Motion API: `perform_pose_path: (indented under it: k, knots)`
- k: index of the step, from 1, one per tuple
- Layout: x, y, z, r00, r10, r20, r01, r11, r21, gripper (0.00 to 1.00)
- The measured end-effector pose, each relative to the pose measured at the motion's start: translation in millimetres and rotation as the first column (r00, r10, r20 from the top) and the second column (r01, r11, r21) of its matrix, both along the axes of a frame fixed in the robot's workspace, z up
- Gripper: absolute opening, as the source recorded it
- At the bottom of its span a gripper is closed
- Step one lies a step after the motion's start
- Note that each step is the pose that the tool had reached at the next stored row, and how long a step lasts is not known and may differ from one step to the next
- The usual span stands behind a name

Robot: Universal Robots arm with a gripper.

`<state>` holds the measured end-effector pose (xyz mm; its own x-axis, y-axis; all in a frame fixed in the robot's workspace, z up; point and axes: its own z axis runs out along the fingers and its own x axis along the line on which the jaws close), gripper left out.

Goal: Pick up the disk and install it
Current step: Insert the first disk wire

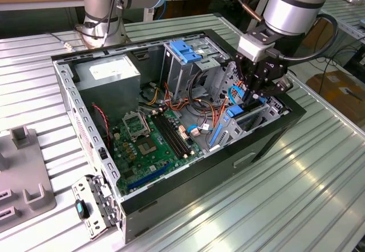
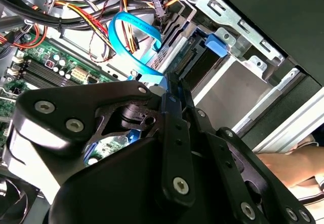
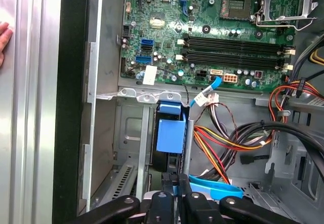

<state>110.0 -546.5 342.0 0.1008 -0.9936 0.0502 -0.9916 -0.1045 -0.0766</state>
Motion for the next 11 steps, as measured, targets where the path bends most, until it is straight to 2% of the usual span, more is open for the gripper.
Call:
perform_pose_path:
  k: [9, 10, 11]
  knots:
    - [0.0, 0.1, -0.4, 1.0, 0.0, 0.0, 0.0, 1.0, 0.0005, 0.17]
    - [0.0, 0.0, -0.3, 1.0, 0.0, 0.0, 0.0, 1.0, 0.0001, 0.29]
    - [0.0, 0.0, -0.2, 1.0, 0.0, 0.0, 0.0, 1.0, 0.0, 0.29]
